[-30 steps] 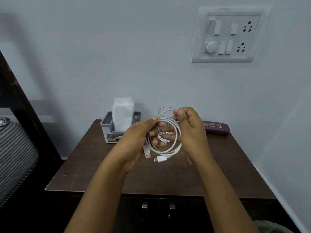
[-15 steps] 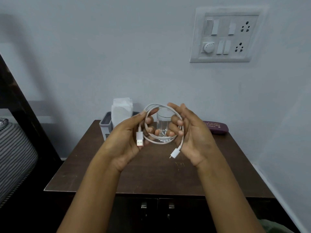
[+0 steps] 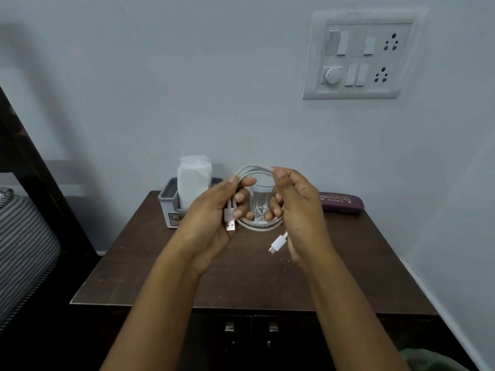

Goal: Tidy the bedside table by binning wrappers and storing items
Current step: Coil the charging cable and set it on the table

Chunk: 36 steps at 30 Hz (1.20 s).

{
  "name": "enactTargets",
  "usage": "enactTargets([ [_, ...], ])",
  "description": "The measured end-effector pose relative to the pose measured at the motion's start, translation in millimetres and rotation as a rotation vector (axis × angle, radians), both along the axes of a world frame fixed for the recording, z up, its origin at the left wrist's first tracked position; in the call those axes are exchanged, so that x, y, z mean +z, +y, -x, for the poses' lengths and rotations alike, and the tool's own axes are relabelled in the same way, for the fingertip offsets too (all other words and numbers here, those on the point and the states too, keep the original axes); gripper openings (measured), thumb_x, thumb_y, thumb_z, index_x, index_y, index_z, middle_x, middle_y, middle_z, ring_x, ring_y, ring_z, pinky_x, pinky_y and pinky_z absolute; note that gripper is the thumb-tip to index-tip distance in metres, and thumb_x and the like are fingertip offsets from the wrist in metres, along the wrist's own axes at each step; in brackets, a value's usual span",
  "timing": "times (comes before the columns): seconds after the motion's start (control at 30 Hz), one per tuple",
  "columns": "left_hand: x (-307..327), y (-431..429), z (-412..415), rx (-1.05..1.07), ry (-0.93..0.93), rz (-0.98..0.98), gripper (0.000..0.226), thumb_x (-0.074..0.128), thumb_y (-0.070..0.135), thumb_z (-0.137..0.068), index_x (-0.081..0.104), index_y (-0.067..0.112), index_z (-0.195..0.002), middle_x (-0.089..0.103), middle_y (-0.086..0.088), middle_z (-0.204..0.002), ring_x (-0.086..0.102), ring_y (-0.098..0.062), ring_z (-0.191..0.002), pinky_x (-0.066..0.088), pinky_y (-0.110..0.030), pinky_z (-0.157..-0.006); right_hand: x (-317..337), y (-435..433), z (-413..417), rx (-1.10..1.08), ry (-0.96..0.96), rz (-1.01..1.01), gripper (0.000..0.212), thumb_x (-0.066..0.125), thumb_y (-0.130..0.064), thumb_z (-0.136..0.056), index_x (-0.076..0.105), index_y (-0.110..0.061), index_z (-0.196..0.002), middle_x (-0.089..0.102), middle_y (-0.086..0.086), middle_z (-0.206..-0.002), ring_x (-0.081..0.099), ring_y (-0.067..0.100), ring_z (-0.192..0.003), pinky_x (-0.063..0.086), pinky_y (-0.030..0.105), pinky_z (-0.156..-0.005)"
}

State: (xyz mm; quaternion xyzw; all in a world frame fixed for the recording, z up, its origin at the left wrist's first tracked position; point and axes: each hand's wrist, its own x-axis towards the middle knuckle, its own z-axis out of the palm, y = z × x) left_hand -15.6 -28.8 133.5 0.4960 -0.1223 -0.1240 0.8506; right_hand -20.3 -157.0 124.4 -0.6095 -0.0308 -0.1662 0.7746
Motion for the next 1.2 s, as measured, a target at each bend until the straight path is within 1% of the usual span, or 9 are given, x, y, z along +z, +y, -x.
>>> enactTargets([
  [0.13, -0.2, 2.7, 2.4, -0.119, -0.009, 0.016, 0.033, 0.044, 0.021, -0.092, 0.065, 0.007, -0.113, 0.064, 0.003, -0.073, 0.063, -0.009, -0.065, 0.053, -0.028, -0.084, 2.5, -3.2, 0.7, -0.009, -0.005, -0.089, 0.019, 0.048, -0.027, -0.097, 0.064, -0.017, -0.098, 0.037, -0.008, -0.053, 0.033, 0.006, -0.043, 0.037, 0.02, -0.042],
  [0.2, -1.1, 3.3, 2.9, -0.071, -0.018, -0.073, 0.031, 0.043, 0.021, -0.095, 0.065, 0.01, -0.114, 0.07, -0.002, -0.082, 0.069, -0.016, -0.081, 0.057, -0.031, -0.084, 2.6, -4.6, 0.5, -0.036, -0.008, -0.131, 0.019, 0.048, -0.026, -0.097, 0.064, -0.016, -0.096, 0.036, -0.006, -0.056, 0.031, 0.005, -0.043, 0.035, 0.019, -0.04],
  [0.27, -2.5, 4.2, 2.5, 0.009, -0.062, -0.212, 0.03, 0.05, 0.026, -0.091, 0.067, 0.013, -0.111, 0.069, -0.008, -0.089, 0.063, -0.024, -0.089, 0.058, -0.027, -0.073, 3.3, -6.6, -0.1, -0.052, -0.014, -0.169, 0.019, 0.047, -0.025, -0.098, 0.064, -0.017, -0.095, 0.034, -0.005, -0.059, 0.028, 0.005, -0.043, 0.033, 0.018, -0.039],
  [0.37, -2.2, 7.3, 2.5, 0.109, -0.147, -0.416, 0.026, 0.062, 0.028, -0.083, 0.072, 0.014, -0.103, 0.057, -0.014, -0.083, 0.053, -0.022, -0.076, 0.056, -0.022, -0.064, 3.1, -10.0, -1.1, -0.069, -0.004, -0.177, 0.019, 0.046, -0.025, -0.098, 0.065, -0.019, -0.095, 0.035, -0.004, -0.06, 0.029, 0.004, -0.042, 0.033, 0.017, -0.039],
  [0.57, -0.2, 17.7, 0.4, 0.263, -0.291, -0.701, 0.012, 0.065, 0.008, -0.084, 0.074, 0.012, -0.091, 0.071, 0.001, -0.065, 0.062, -0.005, -0.055, 0.052, -0.016, -0.052, 3.8, -22.6, -2.3, -0.111, 0.001, -0.277, 0.019, 0.049, -0.025, -0.097, 0.066, -0.018, -0.094, 0.04, -0.006, -0.058, 0.028, 0.004, -0.041, 0.032, 0.016, -0.038],
  [0.63, 0.8, 20.7, 0.1, 0.313, -0.274, -0.682, 0.012, 0.062, 0.014, -0.087, 0.073, 0.009, -0.09, 0.067, 0.001, -0.061, 0.06, -0.004, -0.052, 0.052, -0.016, -0.052, 4.7, -29.8, -2.9, -0.103, 0.004, -0.342, 0.018, 0.05, -0.025, -0.096, 0.066, -0.017, -0.095, 0.041, -0.007, -0.058, 0.028, 0.003, -0.04, 0.03, 0.014, -0.036],
  [0.77, 5.0, 5.0, 7.5, 0.24, -0.197, -0.598, 0.03, 0.06, 0.032, -0.087, 0.069, 0.004, -0.088, 0.067, -0.007, -0.077, 0.068, -0.013, -0.068, 0.058, -0.024, -0.06, 4.3, -26.0, -3.2, -0.097, 0.0, -0.276, 0.018, 0.05, -0.024, -0.096, 0.066, -0.017, -0.097, 0.042, -0.007, -0.058, 0.027, 0.003, -0.04, 0.028, 0.014, -0.036],
  [1.0, 4.2, 7.5, 6.8, 0.241, -0.24, -0.736, 0.024, 0.069, 0.021, -0.081, 0.066, -0.002, -0.081, 0.069, -0.016, -0.073, 0.068, -0.018, -0.063, 0.058, -0.026, -0.061, 3.5, -30.7, -0.9, -0.108, 0.043, -0.259, 0.015, 0.053, -0.021, -0.094, 0.067, -0.017, -0.098, 0.052, -0.005, -0.069, 0.029, 0.003, -0.041, 0.029, 0.013, -0.036],
  [1.2, 8.3, 17.2, 4.3, 0.197, -0.199, -0.672, 0.023, 0.063, 0.022, -0.086, 0.066, 0.0, -0.085, 0.061, 0.0, -0.063, 0.061, -0.006, -0.056, 0.052, -0.016, -0.056, 3.2, -37.4, -3.4, -0.065, 0.051, -0.326, 0.017, 0.055, -0.023, -0.093, 0.066, -0.013, -0.101, 0.052, -0.004, -0.07, 0.024, 0.003, -0.041, 0.023, 0.013, -0.034],
])
